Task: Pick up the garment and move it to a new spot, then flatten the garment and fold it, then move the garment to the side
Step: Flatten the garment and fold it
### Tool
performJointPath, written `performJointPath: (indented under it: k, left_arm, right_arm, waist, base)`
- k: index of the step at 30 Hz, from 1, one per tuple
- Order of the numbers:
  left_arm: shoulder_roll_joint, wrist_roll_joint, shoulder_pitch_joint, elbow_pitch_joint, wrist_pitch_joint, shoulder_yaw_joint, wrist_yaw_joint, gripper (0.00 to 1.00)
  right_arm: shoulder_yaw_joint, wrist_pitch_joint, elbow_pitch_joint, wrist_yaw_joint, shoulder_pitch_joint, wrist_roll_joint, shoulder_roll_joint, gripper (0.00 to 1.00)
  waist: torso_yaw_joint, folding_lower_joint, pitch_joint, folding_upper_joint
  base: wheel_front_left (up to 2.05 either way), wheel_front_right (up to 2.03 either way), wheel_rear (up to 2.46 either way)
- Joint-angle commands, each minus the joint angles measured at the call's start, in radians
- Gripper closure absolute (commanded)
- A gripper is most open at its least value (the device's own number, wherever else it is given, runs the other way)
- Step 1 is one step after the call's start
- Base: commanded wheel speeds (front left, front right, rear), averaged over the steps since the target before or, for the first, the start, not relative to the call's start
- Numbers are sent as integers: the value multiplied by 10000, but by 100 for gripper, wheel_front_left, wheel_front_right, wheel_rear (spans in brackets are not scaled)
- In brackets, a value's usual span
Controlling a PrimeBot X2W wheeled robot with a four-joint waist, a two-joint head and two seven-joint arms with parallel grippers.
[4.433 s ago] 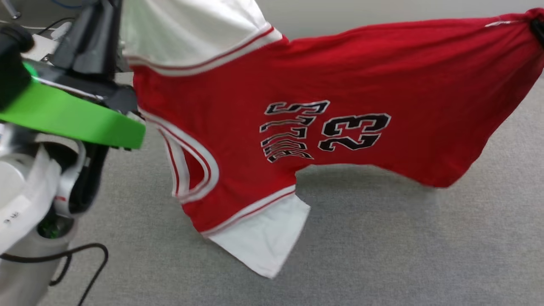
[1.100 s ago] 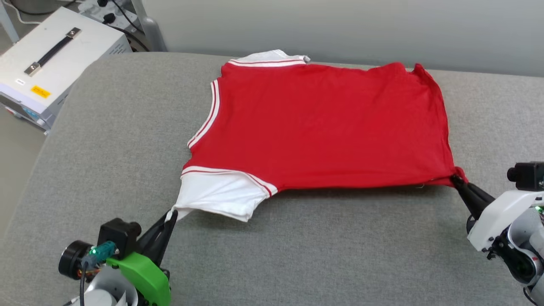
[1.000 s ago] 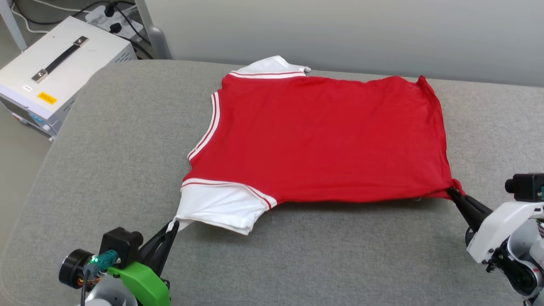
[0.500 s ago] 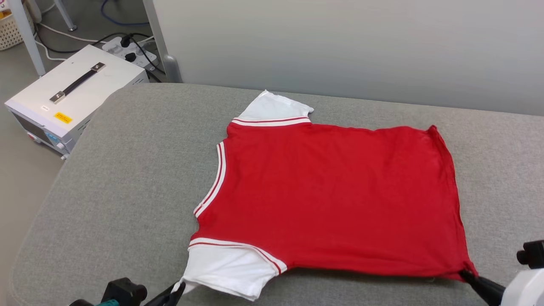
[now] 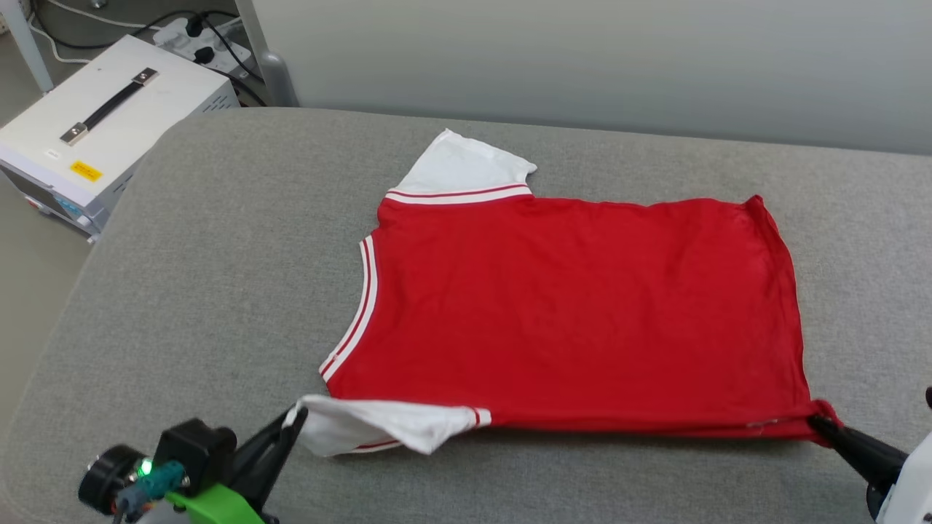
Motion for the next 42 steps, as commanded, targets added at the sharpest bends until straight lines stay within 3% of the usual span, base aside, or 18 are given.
performJointPath:
  k: [1,6,13,27,28,29,30,31,32,37,42]
  left_arm:
    - [-82,161,-484,105,-9,124,-4,100]
    - [-345,249,-1573,630,180,216,-273,100]
    - [-679,548,-2861,1664,214,131,-723,100]
    - [-1668,1101,-4929,4469,174,-573,-1707,100]
    - [-1761,1078,-5037,4698,141,-626,-1770,87]
    - [-1818,1100,-5121,4876,87,-665,-1803,49]
    - [-1900,1109,-5204,5104,24,-698,-1828,0]
    - [-1965,1114,-5256,5285,-22,-717,-1838,0]
    - [-2042,1120,-5301,5503,-78,-748,-1850,0]
    - [-2427,942,-5297,6263,-553,-647,-1770,0]
    - [-2719,405,-4820,6534,-1164,-189,-1405,0]
  right_arm:
    - [-241,86,-66,-7,-229,-189,91,100]
    - [-912,648,150,-7,-806,-1136,483,100]
    - [-1761,1533,213,-7,-1642,-2627,1664,100]
    - [-1943,2165,645,-7,-2609,-4415,2686,100]
    - [-1964,2160,705,-7,-2642,-4499,2730,100]
    - [-2018,2153,780,-7,-2661,-4551,2782,100]
    - [-2117,2136,896,-7,-2681,-4629,2860,100]
    - [-2184,2116,979,-7,-2696,-4724,2915,35]
    - [-2283,2072,1086,-7,-2707,-4851,2995,0]
    - [-2437,1900,1203,-7,-2624,-5321,3170,0]
    - [-2613,1670,800,-7,-2325,-6788,3112,0]
  waist:
    - [-114,1,367,119]
    - [-235,1,803,119]
    - [-293,1,1617,119]
    - [-333,1,2196,119]
    - [-336,1,2193,119]
    - [-341,1,2183,119]
    - [-343,1,2161,119]
    - [-344,1,2139,119]
    - [-347,1,2099,119]
    - [-316,1,1782,119]
    - [-300,1,1281,119]
  base:
    - [0,0,0]
    - [0,0,0]
    - [0,0,0]
    - [0,0,0]
    - [0,0,0]
    - [0,0,0]
    - [0,0,0]
    - [0,0,0]
    - [0,0,0]
    - [0,0,0]
    - [0,0,0]
